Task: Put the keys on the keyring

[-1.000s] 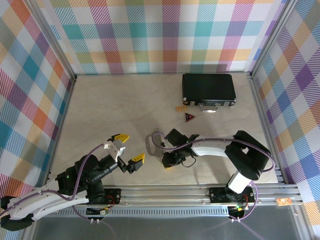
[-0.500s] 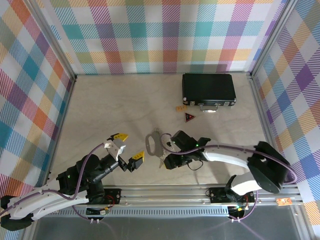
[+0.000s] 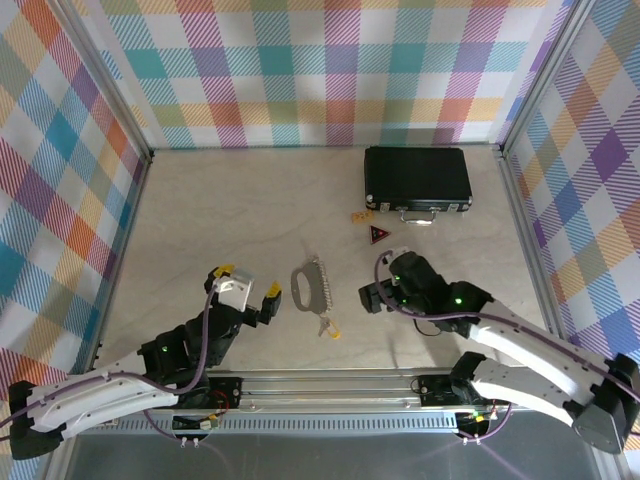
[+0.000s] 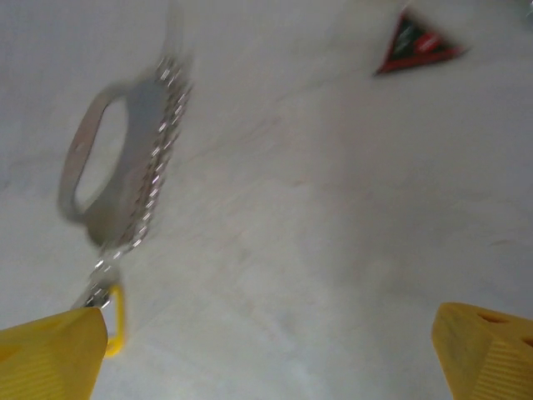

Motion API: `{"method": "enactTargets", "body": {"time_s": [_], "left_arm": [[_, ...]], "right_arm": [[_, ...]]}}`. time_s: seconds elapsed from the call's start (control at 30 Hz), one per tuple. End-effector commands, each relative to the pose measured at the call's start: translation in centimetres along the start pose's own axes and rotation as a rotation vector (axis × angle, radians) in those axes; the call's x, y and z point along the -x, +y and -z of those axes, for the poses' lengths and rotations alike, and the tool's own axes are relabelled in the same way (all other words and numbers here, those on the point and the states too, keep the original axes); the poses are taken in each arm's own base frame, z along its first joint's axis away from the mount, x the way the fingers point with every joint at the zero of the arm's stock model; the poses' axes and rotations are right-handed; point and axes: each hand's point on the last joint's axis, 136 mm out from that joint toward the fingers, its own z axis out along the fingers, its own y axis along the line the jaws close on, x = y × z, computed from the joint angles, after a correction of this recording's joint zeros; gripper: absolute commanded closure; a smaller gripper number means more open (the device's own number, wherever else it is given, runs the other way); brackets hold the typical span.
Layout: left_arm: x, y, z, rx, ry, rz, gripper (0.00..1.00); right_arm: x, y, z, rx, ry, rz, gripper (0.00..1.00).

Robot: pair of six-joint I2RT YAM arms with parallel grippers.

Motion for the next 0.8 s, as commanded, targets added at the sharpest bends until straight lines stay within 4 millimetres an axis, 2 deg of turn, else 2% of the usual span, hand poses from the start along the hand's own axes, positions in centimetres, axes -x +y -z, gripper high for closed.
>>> {"method": "enactTargets", "body": {"time_s": [0.0, 0.1, 0.23, 0.33, 0.43, 0.5, 0.6, 0.77], "left_arm": [[0.7, 4.5, -0.5, 0.215, -0.058, 0.076, 0.00], [-0.7, 6.3, -1.4, 0.256, -0.031, 0.103, 0.00], [-1.4, 9.3, -1.9, 0.402, -0.025, 0.121, 0.00], [-2.0, 9.9, -3.0, 0.415, -0.005, 0.081, 0.00], [-3.5, 11.2, -4.0, 0.481, 0.040, 0.067, 0.00], [-4.8, 11.8, -4.8, 0.500, 0.079, 0.073, 0.00], [-6.4, 12.2, -5.9, 0.502, 0.135, 0.083, 0.00], [-7.2, 13.0, -6.5, 0.533, 0.132, 0.117, 0.00]], "right_arm": [[2.2, -4.3, 0.9, -0.211, -0.143, 0.072, 0.01], [3.9, -9.0, 2.4, -0.444, -0.224, 0.001, 0.01], [5.0, -12.4, 2.6, -0.534, -0.327, -0.082, 0.01], [4.3, -15.2, 2.6, -0.591, -0.361, -0.166, 0.01], [2.8, -17.6, 2.5, -0.653, -0.377, -0.231, 0.01], [1.7, -18.4, 1.8, -0.675, -0.365, -0.222, 0.01], [0.3, -18.4, 0.0, -0.635, -0.312, -0.219, 0.01], [-0.4, -18.5, -1.9, -0.626, -0.360, -0.177, 0.01]]}}
